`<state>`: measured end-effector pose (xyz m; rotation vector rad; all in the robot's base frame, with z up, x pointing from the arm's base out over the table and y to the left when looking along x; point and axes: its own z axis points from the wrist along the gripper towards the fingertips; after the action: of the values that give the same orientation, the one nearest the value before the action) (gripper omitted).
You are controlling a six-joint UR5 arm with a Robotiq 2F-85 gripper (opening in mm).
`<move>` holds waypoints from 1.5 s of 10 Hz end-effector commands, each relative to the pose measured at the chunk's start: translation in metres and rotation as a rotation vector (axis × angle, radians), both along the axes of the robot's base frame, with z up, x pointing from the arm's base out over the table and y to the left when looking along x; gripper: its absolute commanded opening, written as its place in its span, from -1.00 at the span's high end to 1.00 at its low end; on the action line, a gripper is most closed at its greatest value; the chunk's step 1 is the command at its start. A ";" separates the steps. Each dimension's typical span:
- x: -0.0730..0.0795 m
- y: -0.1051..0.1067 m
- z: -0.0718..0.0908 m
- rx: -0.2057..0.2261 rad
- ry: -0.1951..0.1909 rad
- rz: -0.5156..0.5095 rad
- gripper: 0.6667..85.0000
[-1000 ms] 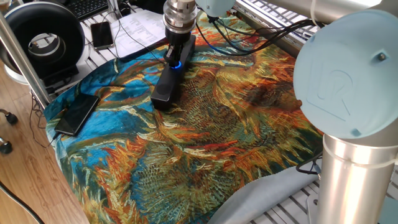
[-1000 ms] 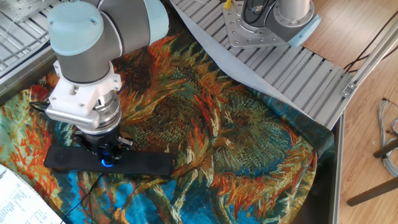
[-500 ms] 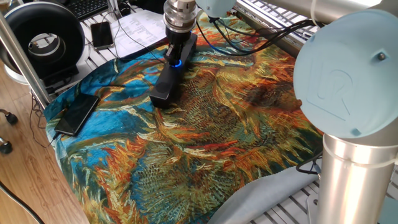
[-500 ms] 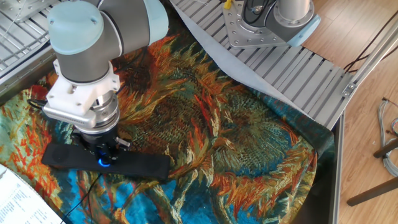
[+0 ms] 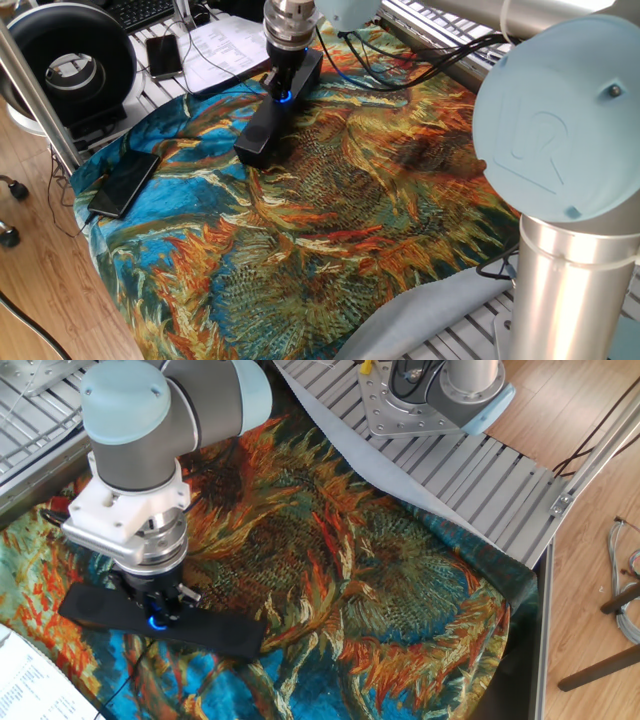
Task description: Turn the knob to increase the volume of the speaker
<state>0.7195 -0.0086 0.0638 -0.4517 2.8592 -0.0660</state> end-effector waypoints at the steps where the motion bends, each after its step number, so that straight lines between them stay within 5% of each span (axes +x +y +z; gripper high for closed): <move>1: 0.006 -0.004 0.003 0.010 -0.022 -0.045 0.61; 9: 0.014 -0.011 0.003 0.021 -0.041 -0.120 0.61; 15: 0.017 0.000 0.002 0.097 -0.041 -0.223 0.64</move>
<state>0.7339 -0.0121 0.0646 -0.1774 2.8481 -0.0146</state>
